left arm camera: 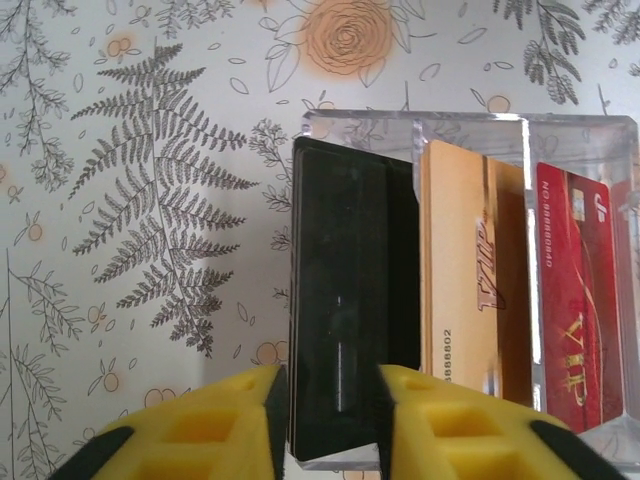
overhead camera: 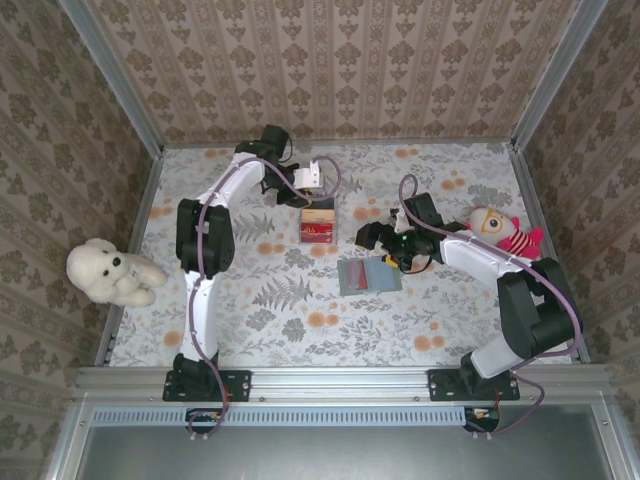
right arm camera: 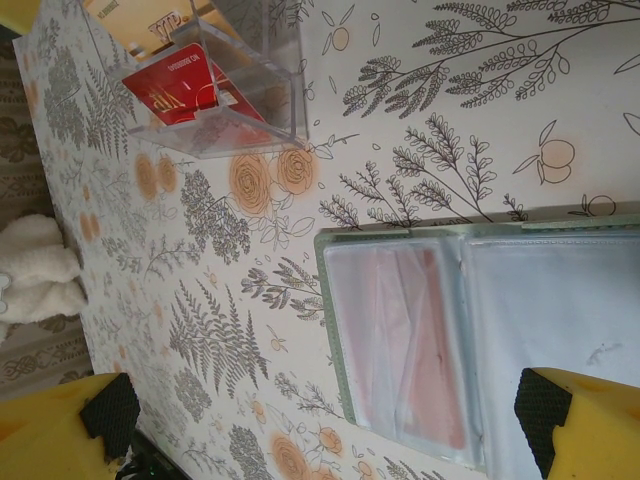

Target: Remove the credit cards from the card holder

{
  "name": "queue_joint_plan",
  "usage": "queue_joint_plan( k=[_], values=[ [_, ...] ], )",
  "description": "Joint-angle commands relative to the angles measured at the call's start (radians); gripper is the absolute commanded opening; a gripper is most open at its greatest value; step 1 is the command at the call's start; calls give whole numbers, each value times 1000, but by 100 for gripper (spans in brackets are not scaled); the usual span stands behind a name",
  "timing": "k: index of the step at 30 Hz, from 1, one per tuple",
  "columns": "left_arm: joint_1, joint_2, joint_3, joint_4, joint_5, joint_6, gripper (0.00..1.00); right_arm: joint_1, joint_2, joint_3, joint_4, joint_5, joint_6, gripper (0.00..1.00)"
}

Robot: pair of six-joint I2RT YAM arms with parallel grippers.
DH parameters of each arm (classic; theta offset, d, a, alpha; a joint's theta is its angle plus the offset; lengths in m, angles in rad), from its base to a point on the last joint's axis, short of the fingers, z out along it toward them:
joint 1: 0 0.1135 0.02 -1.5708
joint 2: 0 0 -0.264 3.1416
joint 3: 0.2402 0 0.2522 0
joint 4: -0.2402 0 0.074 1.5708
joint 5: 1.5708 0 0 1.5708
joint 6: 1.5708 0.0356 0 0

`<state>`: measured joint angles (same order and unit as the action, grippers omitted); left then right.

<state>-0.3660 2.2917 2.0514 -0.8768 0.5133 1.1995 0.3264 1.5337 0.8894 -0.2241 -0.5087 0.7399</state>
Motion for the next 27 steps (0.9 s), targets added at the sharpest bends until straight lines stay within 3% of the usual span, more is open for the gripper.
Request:
queue_joint_plan(
  k=[1, 7, 16, 24, 25, 27],
  values=[
    [-1, -30, 16, 23, 26, -43, 36, 7, 2, 22, 2, -13, 12, 100],
    [18, -147, -73, 186, 62, -198, 43, 21, -19, 23, -44, 20, -26, 98],
    [22, -420, -451, 624, -274, -573, 49, 163, -10, 77, -175, 177, -105, 97],
    [25, -681, -790, 772, -523, -828, 56, 278, 101, 161, -320, 399, -188, 93],
    [28, -708, -826, 775, -539, -858, 57, 289, 117, 172, -344, 415, -194, 93],
    [29, -764, -882, 777, -559, -920, 72, 307, 143, 195, -368, 449, -203, 93]
  ],
)
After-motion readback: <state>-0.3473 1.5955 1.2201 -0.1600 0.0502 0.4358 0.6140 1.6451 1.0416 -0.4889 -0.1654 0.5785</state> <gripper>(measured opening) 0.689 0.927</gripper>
